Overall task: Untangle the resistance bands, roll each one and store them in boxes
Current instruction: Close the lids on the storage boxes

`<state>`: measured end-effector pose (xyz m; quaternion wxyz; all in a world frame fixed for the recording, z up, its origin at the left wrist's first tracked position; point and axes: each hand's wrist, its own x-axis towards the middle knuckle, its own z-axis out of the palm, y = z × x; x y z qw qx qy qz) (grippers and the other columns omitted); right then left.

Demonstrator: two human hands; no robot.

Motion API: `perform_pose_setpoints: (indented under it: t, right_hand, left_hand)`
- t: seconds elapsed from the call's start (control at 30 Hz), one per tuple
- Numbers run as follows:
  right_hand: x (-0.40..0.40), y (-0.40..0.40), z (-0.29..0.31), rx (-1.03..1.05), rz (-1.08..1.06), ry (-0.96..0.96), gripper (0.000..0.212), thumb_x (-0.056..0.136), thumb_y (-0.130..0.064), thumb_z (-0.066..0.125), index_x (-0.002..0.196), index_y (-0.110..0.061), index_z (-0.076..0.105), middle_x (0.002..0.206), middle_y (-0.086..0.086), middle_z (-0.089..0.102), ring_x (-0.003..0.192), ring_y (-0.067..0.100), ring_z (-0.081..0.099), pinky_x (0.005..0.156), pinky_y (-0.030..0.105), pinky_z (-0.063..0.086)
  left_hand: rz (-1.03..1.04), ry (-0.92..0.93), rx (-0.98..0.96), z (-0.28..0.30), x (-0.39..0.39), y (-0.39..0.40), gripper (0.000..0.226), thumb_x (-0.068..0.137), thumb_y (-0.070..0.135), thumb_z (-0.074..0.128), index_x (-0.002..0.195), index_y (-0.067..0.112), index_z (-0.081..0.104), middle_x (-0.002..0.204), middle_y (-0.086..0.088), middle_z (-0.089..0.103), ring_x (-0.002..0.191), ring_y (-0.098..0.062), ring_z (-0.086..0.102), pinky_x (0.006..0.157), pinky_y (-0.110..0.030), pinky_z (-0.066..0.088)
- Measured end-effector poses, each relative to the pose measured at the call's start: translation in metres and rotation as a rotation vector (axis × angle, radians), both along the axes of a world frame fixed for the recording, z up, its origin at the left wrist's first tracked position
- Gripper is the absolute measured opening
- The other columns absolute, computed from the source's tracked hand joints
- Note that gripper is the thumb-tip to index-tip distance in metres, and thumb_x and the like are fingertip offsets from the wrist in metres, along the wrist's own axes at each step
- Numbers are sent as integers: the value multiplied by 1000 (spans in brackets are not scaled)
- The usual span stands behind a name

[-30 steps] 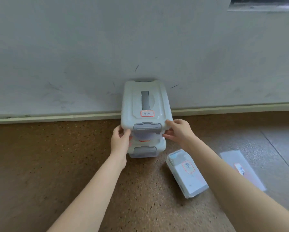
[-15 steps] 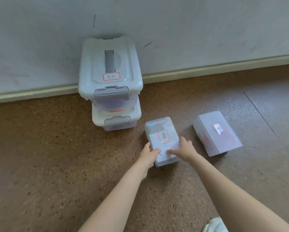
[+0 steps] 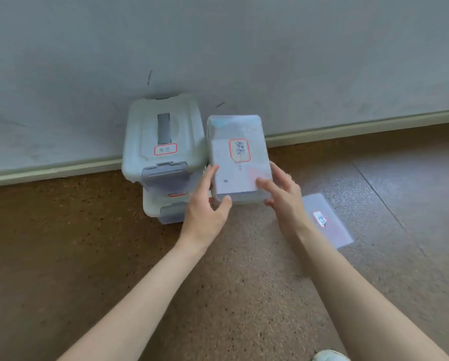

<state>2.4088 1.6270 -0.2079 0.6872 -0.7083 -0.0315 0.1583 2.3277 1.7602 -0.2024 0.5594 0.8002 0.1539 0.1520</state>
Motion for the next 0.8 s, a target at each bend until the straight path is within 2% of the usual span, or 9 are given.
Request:
perform_pose_setpoints:
  t: [0.1, 0.17, 0.3, 0.4, 0.47, 0.53, 0.63, 0.7, 0.8]
  right_hand:
    - [11, 21, 47, -22, -43, -160, 49, 70, -35, 59, 118, -32, 60, 108, -12, 48, 89, 5, 50, 69, 19, 39]
    - [17, 34, 66, -80, -35, -261, 47, 79, -35, 60, 124, -23, 59, 106, -8, 45, 86, 5, 49, 74, 20, 41]
    - [25, 74, 83, -107, 14, -275, 45, 89, -30, 58, 132, -18, 51, 109, -7, 40, 90, 3, 48, 77, 21, 45]
    - [28, 107, 83, -137, 116, -210, 48, 90, -21, 57, 136, -14, 44, 126, 1, 42, 112, 17, 51, 94, 34, 47]
    - [30, 125, 78, -129, 215, -122, 50, 91, -14, 55, 138, -13, 42, 139, 8, 42, 119, 19, 46, 97, 30, 41]
    - [31, 139, 74, -89, 235, -45, 48, 90, -9, 54, 137, -12, 44, 140, 10, 44, 118, 19, 45, 94, 26, 37]
    - [31, 136, 60, -38, 107, 0, 40, 89, -7, 50, 128, -13, 55, 131, 8, 54, 115, 20, 52, 98, 29, 41]
    - [28, 114, 41, -55, 11, -24, 32, 89, -7, 48, 117, -15, 62, 110, -1, 62, 95, 9, 58, 93, 32, 49]
    - [22, 61, -2, -149, -154, 10, 24, 90, -9, 48, 103, -17, 66, 93, -6, 62, 80, 4, 57, 81, 29, 54]
  left_hand:
    - [77, -109, -14, 33, 7, 11, 56, 88, 5, 57, 137, 23, 38, 143, 3, 40, 129, -13, 37, 102, -22, 41]
    - [117, -161, -93, 48, 11, 20, 52, 88, 8, 57, 134, 26, 40, 130, 7, 46, 120, -10, 43, 83, -6, 44]
    - [225, -243, -154, 62, 19, 53, 48, 86, 12, 57, 130, 26, 44, 115, 17, 51, 102, -2, 51, 66, 1, 41]
    - [267, -149, -92, 60, 33, 88, 53, 89, 7, 56, 137, 23, 40, 123, 12, 47, 106, -4, 47, 72, 0, 37]
    - [248, -2, 15, 56, 45, 109, 56, 91, 5, 54, 141, 19, 35, 137, 5, 41, 120, -9, 41, 88, -8, 32]
    - [252, 90, 152, 54, 54, 119, 53, 91, 3, 52, 141, 11, 35, 150, -2, 29, 136, -16, 29, 102, -15, 22]
    - [405, 7, 240, 45, 45, 108, 42, 90, 2, 51, 131, 6, 46, 145, -10, 34, 134, -21, 34, 96, -8, 19]
    - [453, -62, 321, 27, 28, 82, 31, 87, 0, 52, 117, 6, 54, 131, -12, 43, 123, -22, 43, 95, -12, 26]
    - [268, 35, 330, -15, 9, 30, 24, 86, -2, 52, 108, 7, 58, 120, -9, 46, 112, -20, 49, 91, -19, 37]
